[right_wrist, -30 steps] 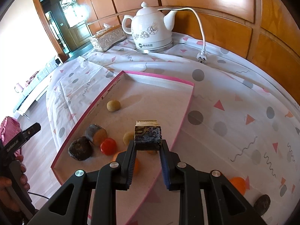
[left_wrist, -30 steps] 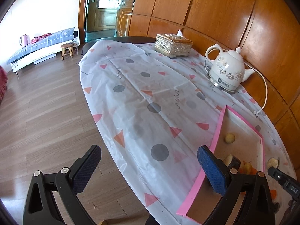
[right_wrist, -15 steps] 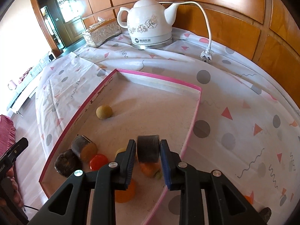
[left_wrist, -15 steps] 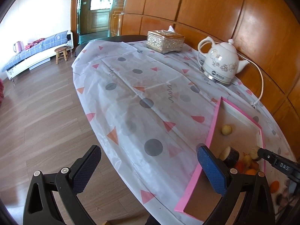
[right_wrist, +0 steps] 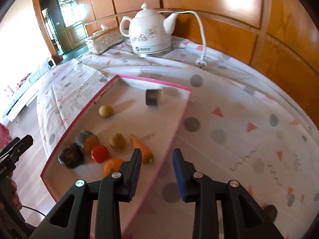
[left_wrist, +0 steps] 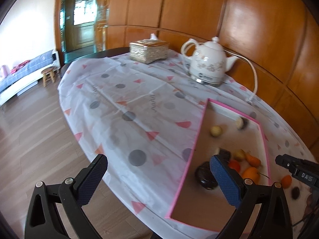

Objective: Organize fruits
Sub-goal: 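Carry the cylinder slice with the right tool into the tray and release, then lift the open right tool out of the tray and away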

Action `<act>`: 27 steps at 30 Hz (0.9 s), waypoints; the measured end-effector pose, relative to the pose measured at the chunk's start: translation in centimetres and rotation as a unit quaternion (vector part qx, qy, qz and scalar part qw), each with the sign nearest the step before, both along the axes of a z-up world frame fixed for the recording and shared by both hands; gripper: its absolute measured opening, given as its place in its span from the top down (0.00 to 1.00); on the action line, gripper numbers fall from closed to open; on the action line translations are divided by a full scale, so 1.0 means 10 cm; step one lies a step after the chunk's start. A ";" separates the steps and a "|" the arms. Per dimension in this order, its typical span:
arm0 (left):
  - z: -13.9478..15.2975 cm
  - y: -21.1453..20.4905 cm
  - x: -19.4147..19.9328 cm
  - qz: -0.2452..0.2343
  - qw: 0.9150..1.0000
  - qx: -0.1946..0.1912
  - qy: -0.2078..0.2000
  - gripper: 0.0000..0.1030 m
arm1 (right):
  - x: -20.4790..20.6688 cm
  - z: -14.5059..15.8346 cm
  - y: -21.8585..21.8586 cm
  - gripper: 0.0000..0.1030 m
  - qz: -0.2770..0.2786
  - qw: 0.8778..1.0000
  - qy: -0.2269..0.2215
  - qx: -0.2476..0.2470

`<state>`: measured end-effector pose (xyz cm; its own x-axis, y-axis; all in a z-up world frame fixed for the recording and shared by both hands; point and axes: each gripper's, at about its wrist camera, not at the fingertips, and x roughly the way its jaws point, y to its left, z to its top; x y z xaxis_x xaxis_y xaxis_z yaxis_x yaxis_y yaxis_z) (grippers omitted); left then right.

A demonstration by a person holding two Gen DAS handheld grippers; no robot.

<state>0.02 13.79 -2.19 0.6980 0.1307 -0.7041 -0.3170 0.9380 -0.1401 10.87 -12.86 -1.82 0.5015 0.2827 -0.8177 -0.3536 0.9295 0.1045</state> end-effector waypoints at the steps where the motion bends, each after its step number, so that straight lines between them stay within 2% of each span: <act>1: 0.00 -0.04 0.00 -0.008 1.000 0.002 0.000 0.00 | -0.02 0.01 -0.03 0.68 -0.003 1.000 -0.001 -0.001; 14: 0.07 -0.41 0.00 -0.064 0.998 0.020 -0.006 0.00 | -0.26 0.13 -0.69 0.65 -0.056 0.998 -0.020 -0.027; 27: 0.08 -0.64 0.02 -0.097 0.995 0.026 0.000 0.00 | -0.46 0.09 -1.67 0.65 -0.153 0.987 -0.009 -0.047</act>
<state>0.22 7.40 -1.38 0.7139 0.0309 -0.6995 -0.1301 0.9875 -0.0891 6.24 -29.59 -0.88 0.5662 0.0398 -0.8233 -0.0564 0.9984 0.0094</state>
